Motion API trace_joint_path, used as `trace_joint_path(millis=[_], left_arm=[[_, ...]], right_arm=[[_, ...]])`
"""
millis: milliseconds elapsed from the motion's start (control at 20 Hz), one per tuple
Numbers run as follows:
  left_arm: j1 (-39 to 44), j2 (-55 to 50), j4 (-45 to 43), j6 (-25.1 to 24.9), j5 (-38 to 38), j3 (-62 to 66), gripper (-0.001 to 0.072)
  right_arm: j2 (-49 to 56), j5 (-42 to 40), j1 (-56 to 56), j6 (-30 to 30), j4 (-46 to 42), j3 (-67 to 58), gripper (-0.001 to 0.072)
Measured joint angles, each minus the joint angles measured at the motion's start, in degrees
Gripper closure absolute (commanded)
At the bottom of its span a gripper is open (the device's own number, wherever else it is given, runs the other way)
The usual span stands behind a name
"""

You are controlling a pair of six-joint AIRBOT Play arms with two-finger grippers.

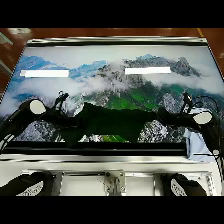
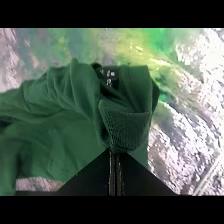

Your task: Fold the shirts.

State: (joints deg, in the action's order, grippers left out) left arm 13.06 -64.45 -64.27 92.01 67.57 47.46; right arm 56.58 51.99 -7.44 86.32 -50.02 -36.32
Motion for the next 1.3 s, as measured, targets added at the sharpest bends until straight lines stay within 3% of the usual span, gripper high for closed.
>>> trace_joint_path(millis=[300, 700, 800, 850, 900, 950, 1100, 1300], left_arm=[[-8.5, 9.14, -3.89, 2.78, 3.52, -12.41, 0.0004], [-10.71, 7.58, 2.56, 1.18, -9.03, -21.05, 0.0026], [-10.69, 5.31, 4.46, -0.28, -11.04, -21.38, 0.0368], [-10.69, 4.33, 5.88, -0.96, -12.52, -21.49, 0.0452], [-10.69, 3.67, 7.37, -1.36, -13.94, -21.51, 0.0621], [-10.69, 3.15, 8.9, -1.81, -15.28, -21.44, 0.067], [-10.54, 3.8, 11.78, -5.35, -15.56, -18.91, 0.0671], [-10.58, 13.57, 11.28, -8.74, -12.85, -7.54, 0.0672]], right_arm=[[0.0, 1.53, 0.0, -0.15, -1.62, 0.0, 0.0659], [0.0, 1.55, 0.0, -0.17, -1.99, 0.0, 0.0659], [0.0, 1.55, 0.0, -0.15, -1.99, 0.0, 0.0659], [0.0, 1.55, 0.0, -0.13, -1.97, 0.0, 0.0659], [0.0, 1.55, 0.0, -0.11, -1.97, 0.0, 0.0659], [0.0, 1.55, 0.0, -0.11, -1.97, 0.0, 0.0659], [-0.35, 1.49, 0.0, -0.07, -1.64, -0.11, 0.0659], [-4.52, 0.15, 0.0, -1.16, -0.42, -4.55, 0.066]])
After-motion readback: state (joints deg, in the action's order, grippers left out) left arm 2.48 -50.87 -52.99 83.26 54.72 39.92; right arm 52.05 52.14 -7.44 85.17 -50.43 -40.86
